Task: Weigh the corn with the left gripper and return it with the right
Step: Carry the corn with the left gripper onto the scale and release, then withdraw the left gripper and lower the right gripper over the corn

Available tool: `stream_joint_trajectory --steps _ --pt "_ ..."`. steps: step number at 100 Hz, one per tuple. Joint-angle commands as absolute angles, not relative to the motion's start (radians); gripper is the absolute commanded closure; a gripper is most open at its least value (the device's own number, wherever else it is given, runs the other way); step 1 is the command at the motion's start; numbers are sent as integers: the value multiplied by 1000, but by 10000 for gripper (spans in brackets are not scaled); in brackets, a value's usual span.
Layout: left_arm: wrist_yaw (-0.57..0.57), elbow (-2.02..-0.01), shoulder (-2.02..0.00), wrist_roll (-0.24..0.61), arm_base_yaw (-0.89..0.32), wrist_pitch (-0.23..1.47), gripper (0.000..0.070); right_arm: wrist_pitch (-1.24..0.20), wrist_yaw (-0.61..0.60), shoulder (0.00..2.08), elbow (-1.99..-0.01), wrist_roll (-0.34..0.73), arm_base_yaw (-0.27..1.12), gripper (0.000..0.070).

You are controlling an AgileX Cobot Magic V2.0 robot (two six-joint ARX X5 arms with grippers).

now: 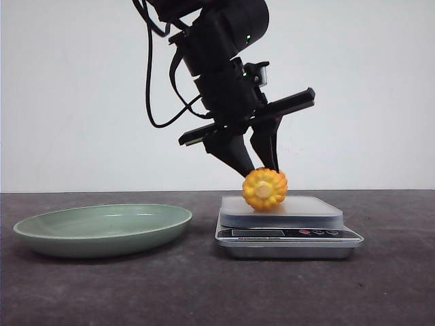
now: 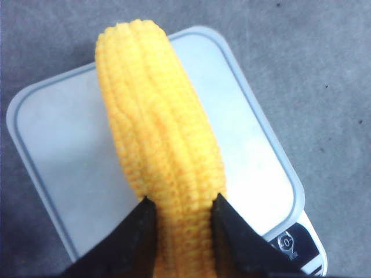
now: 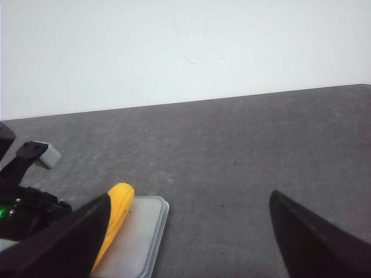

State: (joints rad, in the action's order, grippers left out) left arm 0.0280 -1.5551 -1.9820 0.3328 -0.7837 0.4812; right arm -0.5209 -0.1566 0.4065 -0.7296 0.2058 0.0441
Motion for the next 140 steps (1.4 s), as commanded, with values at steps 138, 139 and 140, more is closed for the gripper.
stream_joint_trajectory --steps 138,139,140 --pt "-368 -1620 -524 198 -196 1272 199 -548 -156 423 -743 195 188 149" --pt "-368 -1618 -516 202 -196 1283 199 -548 -157 424 -743 195 191 149" --pt "-368 -1615 -509 207 -196 1293 199 -548 -157 424 -743 195 194 149"
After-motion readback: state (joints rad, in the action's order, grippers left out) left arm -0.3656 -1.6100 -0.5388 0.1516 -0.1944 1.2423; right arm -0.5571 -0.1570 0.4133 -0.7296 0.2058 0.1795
